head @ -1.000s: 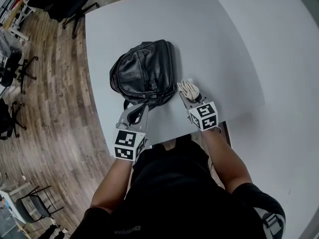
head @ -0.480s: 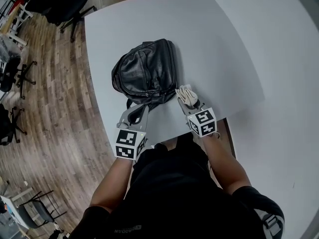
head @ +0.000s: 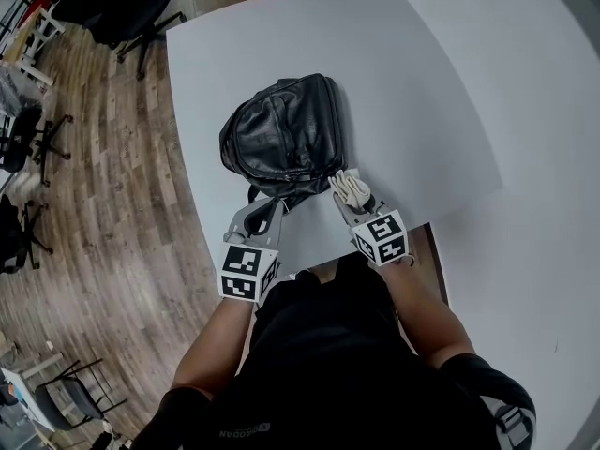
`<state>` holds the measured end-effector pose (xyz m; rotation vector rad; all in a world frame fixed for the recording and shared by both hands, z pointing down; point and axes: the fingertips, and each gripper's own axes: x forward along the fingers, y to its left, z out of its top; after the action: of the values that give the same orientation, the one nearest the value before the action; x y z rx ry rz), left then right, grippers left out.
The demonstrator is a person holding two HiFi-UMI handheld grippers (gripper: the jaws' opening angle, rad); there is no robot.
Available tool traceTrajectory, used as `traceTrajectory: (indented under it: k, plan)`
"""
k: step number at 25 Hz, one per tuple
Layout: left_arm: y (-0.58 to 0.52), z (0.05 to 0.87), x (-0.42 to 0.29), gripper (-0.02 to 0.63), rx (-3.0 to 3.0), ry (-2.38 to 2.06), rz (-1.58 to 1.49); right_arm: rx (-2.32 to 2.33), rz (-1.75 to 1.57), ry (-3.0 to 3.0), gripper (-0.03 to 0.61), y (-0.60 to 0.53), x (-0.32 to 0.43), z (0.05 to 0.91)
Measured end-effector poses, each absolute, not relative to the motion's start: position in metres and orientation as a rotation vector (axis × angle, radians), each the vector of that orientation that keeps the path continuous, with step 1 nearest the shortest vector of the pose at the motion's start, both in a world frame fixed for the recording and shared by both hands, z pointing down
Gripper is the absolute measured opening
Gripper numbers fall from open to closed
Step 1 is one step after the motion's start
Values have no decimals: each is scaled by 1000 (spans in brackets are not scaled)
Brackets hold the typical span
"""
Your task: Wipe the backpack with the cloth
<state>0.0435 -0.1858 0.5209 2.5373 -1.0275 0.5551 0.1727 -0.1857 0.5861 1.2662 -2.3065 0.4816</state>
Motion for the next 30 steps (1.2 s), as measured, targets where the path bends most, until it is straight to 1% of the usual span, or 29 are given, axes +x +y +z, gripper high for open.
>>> traceTrajectory:
  k: [6, 14, 19, 26, 30]
  plan:
    - [-188, 522, 32, 6, 2515, -1060, 532, 1309, 490, -2285, 110, -191, 178, 569]
    - [-203, 519, 20, 6, 2490, -1129, 475, 1386, 390, -2381, 110, -226, 176, 495]
    - [-215, 514, 10, 6, 2455, -1171, 446, 1309, 328, -2460, 110, -253, 146, 466]
    - [-226, 509, -19, 6, 2402, -1305, 414, 1145, 326, -2552, 110, -298, 91, 467]
    - [-227, 518, -34, 6, 2345, -1355, 445, 1069, 307, -2586, 110, -333, 60, 480]
